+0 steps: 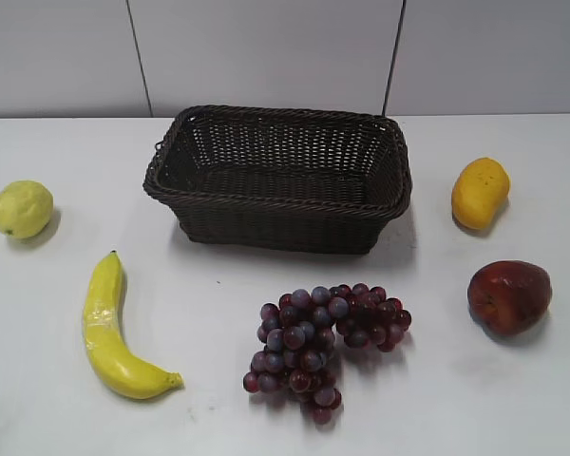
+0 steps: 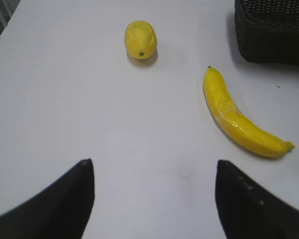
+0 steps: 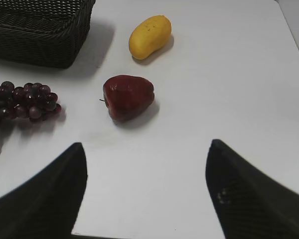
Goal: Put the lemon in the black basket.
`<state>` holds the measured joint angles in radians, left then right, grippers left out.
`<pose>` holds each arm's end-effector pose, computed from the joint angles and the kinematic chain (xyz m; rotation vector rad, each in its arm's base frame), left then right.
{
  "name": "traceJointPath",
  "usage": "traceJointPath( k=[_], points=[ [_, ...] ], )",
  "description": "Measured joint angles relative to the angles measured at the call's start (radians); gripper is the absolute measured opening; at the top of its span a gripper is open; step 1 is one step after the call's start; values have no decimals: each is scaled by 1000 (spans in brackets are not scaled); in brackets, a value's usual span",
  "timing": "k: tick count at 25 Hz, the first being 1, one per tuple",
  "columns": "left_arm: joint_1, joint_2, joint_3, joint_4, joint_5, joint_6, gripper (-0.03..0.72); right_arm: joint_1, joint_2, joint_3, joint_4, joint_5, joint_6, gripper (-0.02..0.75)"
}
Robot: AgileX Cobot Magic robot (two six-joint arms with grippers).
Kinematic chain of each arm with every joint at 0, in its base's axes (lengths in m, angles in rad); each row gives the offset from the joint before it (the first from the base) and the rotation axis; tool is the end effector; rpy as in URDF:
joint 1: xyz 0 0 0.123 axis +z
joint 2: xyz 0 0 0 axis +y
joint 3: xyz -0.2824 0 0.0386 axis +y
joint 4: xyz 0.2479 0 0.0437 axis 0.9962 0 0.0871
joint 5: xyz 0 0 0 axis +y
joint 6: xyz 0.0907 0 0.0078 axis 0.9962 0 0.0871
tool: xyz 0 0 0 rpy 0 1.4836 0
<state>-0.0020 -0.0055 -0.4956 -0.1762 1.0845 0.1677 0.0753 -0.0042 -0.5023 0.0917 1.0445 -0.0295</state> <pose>-0.0069 -0.0141 0.2750 0.1850 2.0475 -0.1090 -0.0058 0.0068 0.2794 -0.1095 2.0180 0.1384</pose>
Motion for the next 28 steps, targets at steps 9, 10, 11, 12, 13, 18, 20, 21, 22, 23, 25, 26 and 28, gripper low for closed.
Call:
traceJointPath(
  k=[9, 10, 11, 12, 13, 18, 20, 21, 22, 23, 25, 26, 28],
  points=[
    [0, 0, 0, 0, 0, 0, 561, 0, 0, 0, 0, 0, 0, 561],
    [0, 0, 0, 0, 0, 0, 561, 0, 0, 0, 0, 0, 0, 561],
    [0, 0, 0, 0, 0, 0, 561, 0, 0, 0, 0, 0, 0, 561],
    [0, 0, 0, 0, 0, 0, 561, 0, 0, 0, 0, 0, 0, 561],
    [0, 0, 0, 0, -1, 0, 561, 0, 0, 0, 0, 0, 0, 561],
    [0, 1, -8, 0, -33, 0, 561, 0, 0, 0, 0, 0, 0, 561],
    [0, 21, -20, 0, -93, 0, 561, 0, 0, 0, 0, 0, 0, 561],
    [0, 39, -24, 0, -136, 0, 561, 0, 0, 0, 0, 0, 0, 561],
    [0, 63, -27, 0, -172, 0, 561, 0, 0, 0, 0, 0, 0, 561],
    [0, 87, -29, 0, -215, 0, 561, 0, 0, 0, 0, 0, 0, 561],
    [0, 155, -31, -4, -289, 0, 561, 0, 0, 0, 0, 0, 0, 561],
    [0, 195, -31, -10, -323, 0, 561, 0, 0, 0, 0, 0, 0, 561],
    [0, 273, -31, -22, -386, 0, 561, 0, 0, 0, 0, 0, 0, 561]
  ],
)
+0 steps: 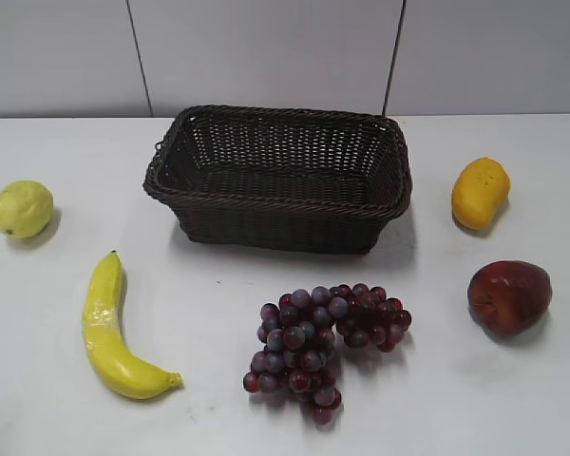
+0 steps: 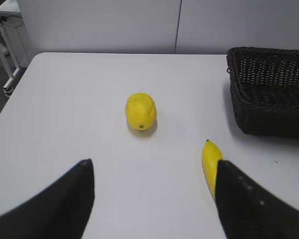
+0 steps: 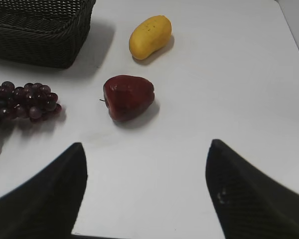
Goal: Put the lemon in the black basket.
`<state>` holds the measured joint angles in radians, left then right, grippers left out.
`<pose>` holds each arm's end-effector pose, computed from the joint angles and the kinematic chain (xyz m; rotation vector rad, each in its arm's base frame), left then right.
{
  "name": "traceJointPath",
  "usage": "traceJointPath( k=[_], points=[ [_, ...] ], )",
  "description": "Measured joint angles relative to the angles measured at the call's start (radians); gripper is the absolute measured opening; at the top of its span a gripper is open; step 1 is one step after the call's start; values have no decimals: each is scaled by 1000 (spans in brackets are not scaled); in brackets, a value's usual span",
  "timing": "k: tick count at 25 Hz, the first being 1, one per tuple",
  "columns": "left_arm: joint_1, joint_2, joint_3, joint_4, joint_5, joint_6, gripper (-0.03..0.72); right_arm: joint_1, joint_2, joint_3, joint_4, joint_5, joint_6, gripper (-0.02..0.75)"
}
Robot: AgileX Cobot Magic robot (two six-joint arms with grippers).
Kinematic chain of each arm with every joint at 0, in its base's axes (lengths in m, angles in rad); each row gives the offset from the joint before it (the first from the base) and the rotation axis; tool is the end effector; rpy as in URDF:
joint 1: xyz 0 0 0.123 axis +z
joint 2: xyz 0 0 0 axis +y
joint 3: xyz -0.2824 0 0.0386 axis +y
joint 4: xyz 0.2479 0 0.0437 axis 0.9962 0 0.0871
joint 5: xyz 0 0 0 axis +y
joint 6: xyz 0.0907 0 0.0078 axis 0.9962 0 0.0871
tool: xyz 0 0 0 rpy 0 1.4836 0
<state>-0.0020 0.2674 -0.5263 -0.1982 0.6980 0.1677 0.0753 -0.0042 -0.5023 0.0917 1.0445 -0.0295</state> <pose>0.0513 -0.0116 0.3101 0.1018 1.9090 -0.1125 -0.0058 0.0068 0.2794 -0.1095 2.0180 0.1384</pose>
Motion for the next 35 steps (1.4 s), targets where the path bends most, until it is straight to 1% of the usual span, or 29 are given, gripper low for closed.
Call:
traceJointPath(
  k=[5, 8, 12, 14, 17, 21, 27, 31, 35],
  points=[
    [0, 216, -1, -5, -115, 0, 561, 0, 0, 0, 0, 0, 0, 561],
    [0, 351, -4, -11, -149, 0, 567, 0, 0, 0, 0, 0, 0, 561],
    [0, 544, -51, -20, -152, 0, 620, 0, 0, 0, 0, 0, 0, 561],
    [0, 635, -92, -21, -153, 1, 632, 0, 0, 0, 0, 0, 0, 561],
    [0, 781, -175, -23, -145, 5, 636, 0, 0, 0, 0, 0, 0, 561],
    [0, 993, -323, -22, -83, 7, 635, 0, 0, 0, 0, 0, 0, 561],
    [0, 1293, -587, -16, 18, 9, 626, 0, 0, 0, 0, 0, 0, 561],
    [0, 1467, -708, -12, 50, 14, 619, 0, 0, 0, 0, 0, 0, 561],
    [0, 1601, -795, -9, 64, 22, 617, 0, 0, 0, 0, 0, 0, 561]
  ],
)
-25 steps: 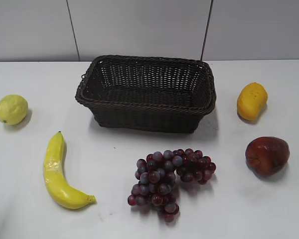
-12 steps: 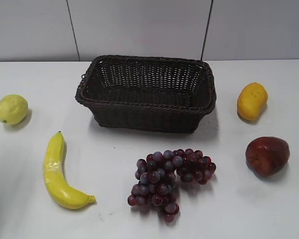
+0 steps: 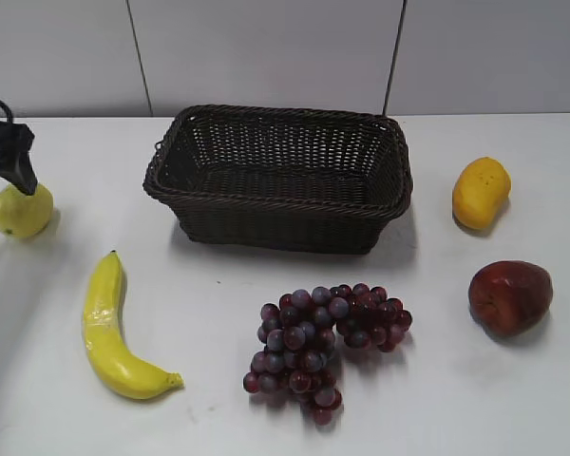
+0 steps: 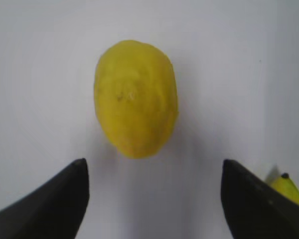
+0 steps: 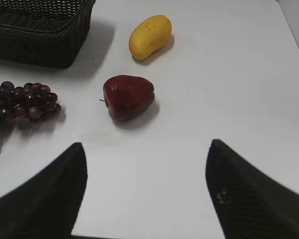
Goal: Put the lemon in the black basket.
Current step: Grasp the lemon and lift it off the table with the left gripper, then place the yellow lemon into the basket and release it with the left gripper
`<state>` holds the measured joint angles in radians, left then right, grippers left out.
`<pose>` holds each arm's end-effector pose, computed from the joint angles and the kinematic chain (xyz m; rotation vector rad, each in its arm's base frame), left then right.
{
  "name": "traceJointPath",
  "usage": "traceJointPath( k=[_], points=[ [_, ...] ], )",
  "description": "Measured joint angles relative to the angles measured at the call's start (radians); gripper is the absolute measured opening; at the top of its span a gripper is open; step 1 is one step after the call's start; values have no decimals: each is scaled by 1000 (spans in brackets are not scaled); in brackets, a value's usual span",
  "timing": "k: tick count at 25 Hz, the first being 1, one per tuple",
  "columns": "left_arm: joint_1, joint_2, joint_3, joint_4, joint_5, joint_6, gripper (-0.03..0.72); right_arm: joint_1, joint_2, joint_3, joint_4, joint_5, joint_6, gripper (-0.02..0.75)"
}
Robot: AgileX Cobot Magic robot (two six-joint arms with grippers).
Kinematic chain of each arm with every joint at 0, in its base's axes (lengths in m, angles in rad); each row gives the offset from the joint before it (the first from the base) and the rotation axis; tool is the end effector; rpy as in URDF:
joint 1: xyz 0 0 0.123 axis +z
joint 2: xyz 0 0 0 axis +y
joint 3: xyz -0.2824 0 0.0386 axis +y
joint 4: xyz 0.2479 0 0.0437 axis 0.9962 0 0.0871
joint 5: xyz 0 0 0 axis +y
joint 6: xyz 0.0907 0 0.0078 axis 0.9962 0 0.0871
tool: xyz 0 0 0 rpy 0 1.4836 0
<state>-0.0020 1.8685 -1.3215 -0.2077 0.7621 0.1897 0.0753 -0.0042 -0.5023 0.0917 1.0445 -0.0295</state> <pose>0.3858 -0.0138 0.2057 0.0921 2.7723 -0.1892 -0.0058 0.0068 0.2794 -0.1095 2.0180 0.1384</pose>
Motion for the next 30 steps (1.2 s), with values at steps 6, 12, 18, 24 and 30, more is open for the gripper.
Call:
traceJointPath(
  k=[6, 12, 18, 24, 30],
  points=[
    [0, 147, -119, 27, 10, 1, 617, 0, 0, 0, 0, 0, 0, 561],
    [0, 232, -155, 39, 14, 2, 613, 0, 0, 0, 0, 0, 0, 561],
    [0, 258, -157, 39, 26, 3, 546, 0, 0, 0, 0, 0, 0, 561],
    [0, 204, -173, 44, 35, 5, 546, 0, 0, 0, 0, 0, 0, 561],
    [-49, 137, -310, 52, 58, 76, 546, 0, 0, 0, 0, 0, 0, 561]
  ],
)
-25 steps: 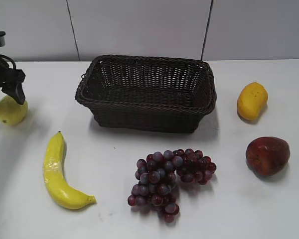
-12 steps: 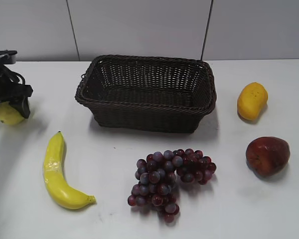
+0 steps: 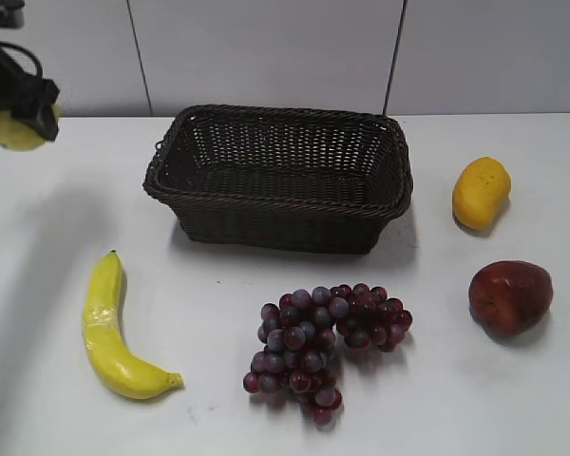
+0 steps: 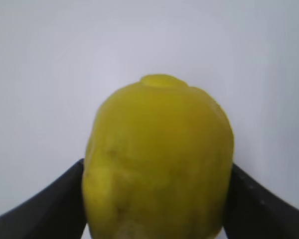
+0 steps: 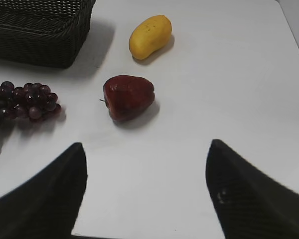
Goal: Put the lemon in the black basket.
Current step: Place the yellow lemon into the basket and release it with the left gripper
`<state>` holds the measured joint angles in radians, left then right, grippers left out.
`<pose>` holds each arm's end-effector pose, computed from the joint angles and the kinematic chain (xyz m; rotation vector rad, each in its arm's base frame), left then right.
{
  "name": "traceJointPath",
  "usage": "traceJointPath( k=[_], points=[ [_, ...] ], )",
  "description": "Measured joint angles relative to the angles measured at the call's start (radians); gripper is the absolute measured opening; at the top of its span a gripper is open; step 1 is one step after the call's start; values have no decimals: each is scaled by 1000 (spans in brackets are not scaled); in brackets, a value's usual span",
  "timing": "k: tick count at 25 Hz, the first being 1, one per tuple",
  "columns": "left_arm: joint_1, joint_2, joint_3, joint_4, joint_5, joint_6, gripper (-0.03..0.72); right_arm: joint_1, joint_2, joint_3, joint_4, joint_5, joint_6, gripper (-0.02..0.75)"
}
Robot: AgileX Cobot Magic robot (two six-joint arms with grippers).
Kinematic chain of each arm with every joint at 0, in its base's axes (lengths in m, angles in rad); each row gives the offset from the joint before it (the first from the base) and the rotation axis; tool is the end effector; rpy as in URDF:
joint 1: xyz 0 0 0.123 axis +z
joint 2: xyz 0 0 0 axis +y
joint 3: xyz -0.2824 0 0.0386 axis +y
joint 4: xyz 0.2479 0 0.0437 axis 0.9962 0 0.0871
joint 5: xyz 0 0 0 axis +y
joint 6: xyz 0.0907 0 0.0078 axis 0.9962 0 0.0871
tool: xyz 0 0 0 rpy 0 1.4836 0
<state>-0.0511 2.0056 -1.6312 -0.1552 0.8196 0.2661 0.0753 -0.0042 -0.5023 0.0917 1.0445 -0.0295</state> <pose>0.4404 -0.0328 0.2322 0.3163 2.6455 -0.1161 -0.0058 0.0068 0.2794 -0.1095 2.0180 0.1384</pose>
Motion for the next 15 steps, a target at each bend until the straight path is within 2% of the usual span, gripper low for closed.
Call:
traceJointPath(
  k=[7, 12, 15],
  points=[
    [-207, 0, -204, 0, -29, 80, 546, 0, 0, 0, 0, 0, 0, 561],
    [-361, 22, -232, 0, -187, 87, 546, 0, 0, 0, 0, 0, 0, 561],
    [-428, 64, -234, 0, -251, 87, 546, 0, 0, 0, 0, 0, 0, 561]
  ],
)
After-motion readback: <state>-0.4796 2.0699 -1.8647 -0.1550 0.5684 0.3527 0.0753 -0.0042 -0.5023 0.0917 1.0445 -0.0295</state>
